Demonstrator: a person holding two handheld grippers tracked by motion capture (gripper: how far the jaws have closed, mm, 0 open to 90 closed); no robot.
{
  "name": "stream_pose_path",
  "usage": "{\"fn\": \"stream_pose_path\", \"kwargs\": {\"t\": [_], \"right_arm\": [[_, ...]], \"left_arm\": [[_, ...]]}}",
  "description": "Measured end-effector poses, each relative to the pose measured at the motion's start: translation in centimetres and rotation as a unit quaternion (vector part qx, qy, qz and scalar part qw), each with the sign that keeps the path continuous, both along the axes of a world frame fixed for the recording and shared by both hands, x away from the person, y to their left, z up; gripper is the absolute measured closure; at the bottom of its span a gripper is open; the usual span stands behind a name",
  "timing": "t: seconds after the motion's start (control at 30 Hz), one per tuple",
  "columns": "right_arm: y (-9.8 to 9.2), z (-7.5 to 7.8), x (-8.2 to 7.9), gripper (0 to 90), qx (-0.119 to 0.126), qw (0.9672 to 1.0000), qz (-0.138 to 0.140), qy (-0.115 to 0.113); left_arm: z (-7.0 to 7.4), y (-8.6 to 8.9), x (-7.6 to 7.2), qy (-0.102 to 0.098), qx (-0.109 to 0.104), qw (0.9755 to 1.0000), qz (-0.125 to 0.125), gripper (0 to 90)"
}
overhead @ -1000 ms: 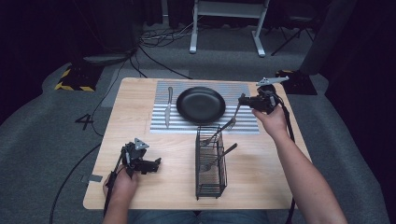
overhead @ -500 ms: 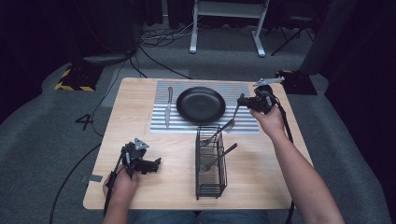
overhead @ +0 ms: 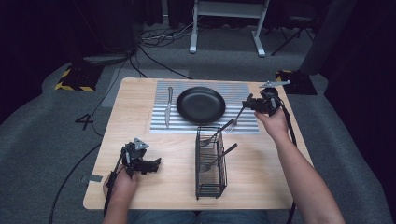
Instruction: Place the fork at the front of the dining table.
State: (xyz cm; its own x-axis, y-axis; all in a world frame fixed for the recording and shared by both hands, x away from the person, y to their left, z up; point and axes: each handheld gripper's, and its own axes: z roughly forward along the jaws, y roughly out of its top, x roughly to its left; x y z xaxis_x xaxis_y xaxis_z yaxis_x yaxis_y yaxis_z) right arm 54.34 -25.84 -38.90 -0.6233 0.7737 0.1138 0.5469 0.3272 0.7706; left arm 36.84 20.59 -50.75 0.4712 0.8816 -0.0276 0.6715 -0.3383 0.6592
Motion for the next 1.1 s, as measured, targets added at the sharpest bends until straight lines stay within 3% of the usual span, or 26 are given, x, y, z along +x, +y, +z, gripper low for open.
{"fn": "stream_pose_path", "kwargs": {"t": [0.2, 0.4, 0.97, 1.1], "right_arm": [[-1.4, -0.6, 0.4, 65.3, 0.003, 0.9996, -0.019, 0.021], [-2.0, -1.1, 0.3, 65.2, -0.003, 0.9996, -0.023, 0.017], [-4.2, -3.7, 1.1, 64.8, -0.004, 0.9964, -0.059, 0.060], [-4.5, -4.3, 1.0, 64.6, 0.006, 0.9964, -0.062, 0.057]], "left_arm": [[0.0, 0.0, 0.0, 0.000, -0.001, 1.0000, 0.001, 0.0], [0.0, 0.0, 0.0, 0.000, 0.000, 1.0000, 0.000, 0.0], [0.0, 0.0, 0.0, 0.000, -0.001, 1.0000, 0.001, 0.0], [0.0, 0.0, 0.0, 0.000, 0.000, 1.0000, 0.000, 0.0]]}}
